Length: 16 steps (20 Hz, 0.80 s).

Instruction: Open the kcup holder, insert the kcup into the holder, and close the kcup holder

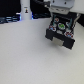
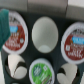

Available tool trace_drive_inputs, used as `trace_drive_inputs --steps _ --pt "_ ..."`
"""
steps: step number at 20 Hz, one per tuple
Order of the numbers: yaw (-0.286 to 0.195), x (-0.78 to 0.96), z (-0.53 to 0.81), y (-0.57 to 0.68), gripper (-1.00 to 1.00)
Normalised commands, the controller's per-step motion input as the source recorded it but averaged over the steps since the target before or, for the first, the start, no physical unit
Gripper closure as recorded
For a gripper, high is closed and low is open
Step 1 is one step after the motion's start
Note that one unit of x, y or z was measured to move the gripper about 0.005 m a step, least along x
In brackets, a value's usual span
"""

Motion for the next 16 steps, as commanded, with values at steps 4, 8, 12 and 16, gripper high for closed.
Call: trace_drive_inputs --steps 4,8,12,16 --pt "0.007 0.63 -0.16 -0.23 -1.00" --pt "0.026 0.54 -0.19 -0.05 -1.00" --pt "0.113 0.22 -0.28 0.05 -1.00" --pt "0.187 -0.02 -0.24 0.22 -1.00"
